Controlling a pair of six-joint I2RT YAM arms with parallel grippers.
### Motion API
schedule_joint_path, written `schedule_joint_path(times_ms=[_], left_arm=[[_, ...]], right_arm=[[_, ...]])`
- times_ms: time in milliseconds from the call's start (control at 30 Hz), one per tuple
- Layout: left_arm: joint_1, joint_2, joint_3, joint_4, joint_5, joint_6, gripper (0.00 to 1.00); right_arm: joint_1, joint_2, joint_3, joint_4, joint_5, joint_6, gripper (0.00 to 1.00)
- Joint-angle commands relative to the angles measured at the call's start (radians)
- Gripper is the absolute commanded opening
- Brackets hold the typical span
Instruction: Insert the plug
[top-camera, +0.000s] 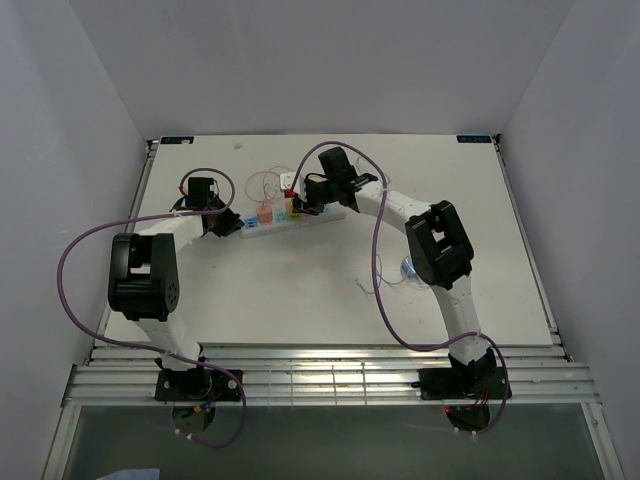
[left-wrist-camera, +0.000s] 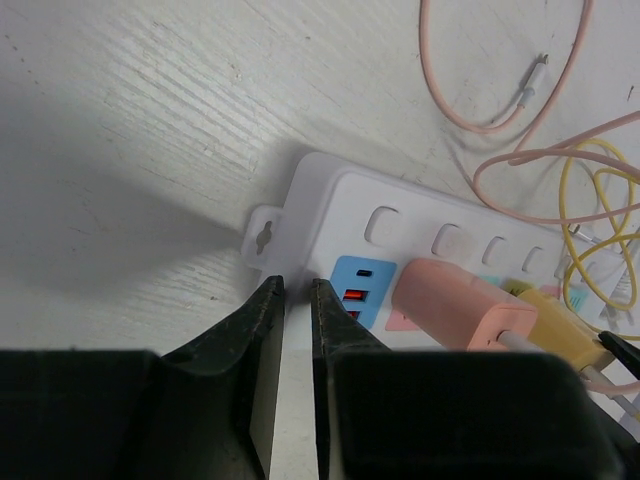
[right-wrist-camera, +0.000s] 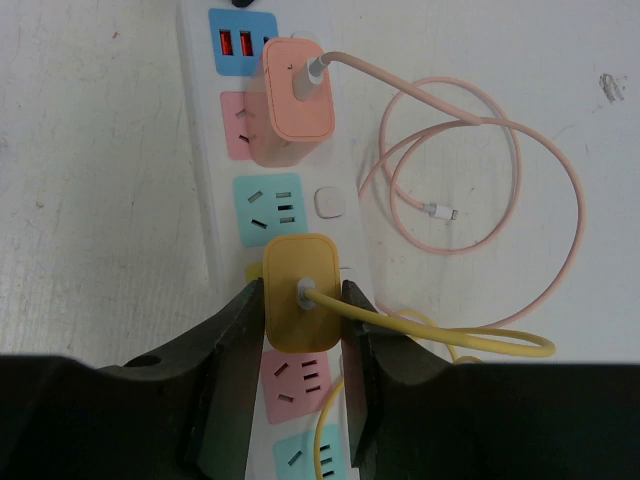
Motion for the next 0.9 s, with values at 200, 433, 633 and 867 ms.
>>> schedule_joint_path(times_ms=[200,433,633,867], left_arm=[[-0.031,0.051,-0.015,-0.099,-0.008,0.034,0.22],[-0.049,0.077,0.017,-0.107,-0.011,0.044,0.22],[-0.06,0.088,0.029,-0.113,-0.017,0.046,0.22],[-0.064,0.088,0.031,-0.111,-0.016,0.046,0.22]], right_arm=[[-0.04,0.124,-0.017,-0.121,0.255,0.07,0.08],[-0.04,0.137,0.02,-0.188,0.232,0.121,0.37],[-0.043,0.128,0.031,-0.188,0.191,0.155,0.5],[-0.043,0.097,0.055,-0.159,0.137,0.173,0.59]])
